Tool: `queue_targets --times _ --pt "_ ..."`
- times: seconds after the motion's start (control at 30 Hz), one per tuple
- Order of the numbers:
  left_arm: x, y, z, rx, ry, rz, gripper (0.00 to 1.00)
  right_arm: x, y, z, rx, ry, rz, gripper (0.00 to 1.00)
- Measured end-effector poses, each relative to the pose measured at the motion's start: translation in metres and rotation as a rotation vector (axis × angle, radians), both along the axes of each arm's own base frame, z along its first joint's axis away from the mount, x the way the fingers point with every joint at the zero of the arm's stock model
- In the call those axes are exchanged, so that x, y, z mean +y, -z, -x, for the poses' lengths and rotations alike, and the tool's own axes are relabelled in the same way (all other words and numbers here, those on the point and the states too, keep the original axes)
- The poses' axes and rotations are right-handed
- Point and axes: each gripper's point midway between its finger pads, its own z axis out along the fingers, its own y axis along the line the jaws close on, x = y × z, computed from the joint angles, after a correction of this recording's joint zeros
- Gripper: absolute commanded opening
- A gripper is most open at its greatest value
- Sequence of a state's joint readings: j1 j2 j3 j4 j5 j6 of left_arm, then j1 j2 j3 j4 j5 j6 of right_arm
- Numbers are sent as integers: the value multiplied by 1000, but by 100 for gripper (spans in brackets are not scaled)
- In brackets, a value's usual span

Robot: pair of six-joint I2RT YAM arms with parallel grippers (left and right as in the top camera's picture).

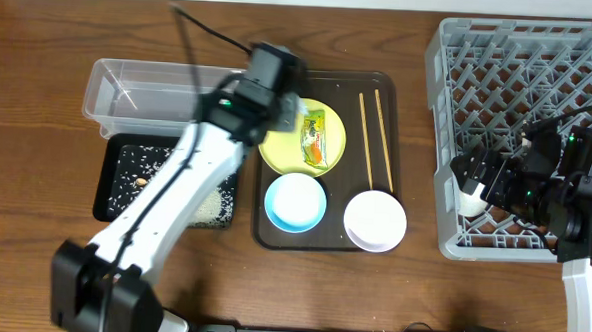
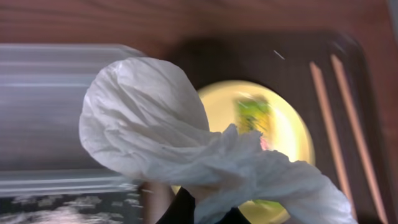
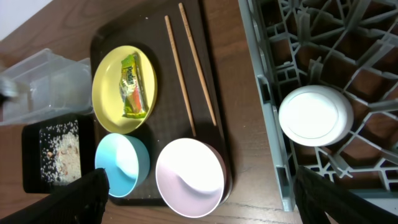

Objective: Sort waste into correct bins and load items into the dishwasher rack
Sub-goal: 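Pick the white tissue off the yellow plate and drop it in the clear bin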

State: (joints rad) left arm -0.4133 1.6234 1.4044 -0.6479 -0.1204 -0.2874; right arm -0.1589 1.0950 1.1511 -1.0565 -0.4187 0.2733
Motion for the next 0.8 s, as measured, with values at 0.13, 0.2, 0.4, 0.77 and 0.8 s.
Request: queue_targets --times 0.13,0.2,0.4,0.77,0.8 --pt "54 8 -19 -1 -141 -54 49 0 0 0 1 0 0 93" --pt "77 21 -30 14 -202 -62 68 0 0 0 1 0 0 92" --pt "95 53 -32 114 -226 5 72 0 0 1 3 0 0 92" --pt "-37 32 -1 80 134 67 71 0 1 2 9 0 -1 92" --pt "-49 39 3 90 167 55 72 0 1 2 9 0 -2 92"
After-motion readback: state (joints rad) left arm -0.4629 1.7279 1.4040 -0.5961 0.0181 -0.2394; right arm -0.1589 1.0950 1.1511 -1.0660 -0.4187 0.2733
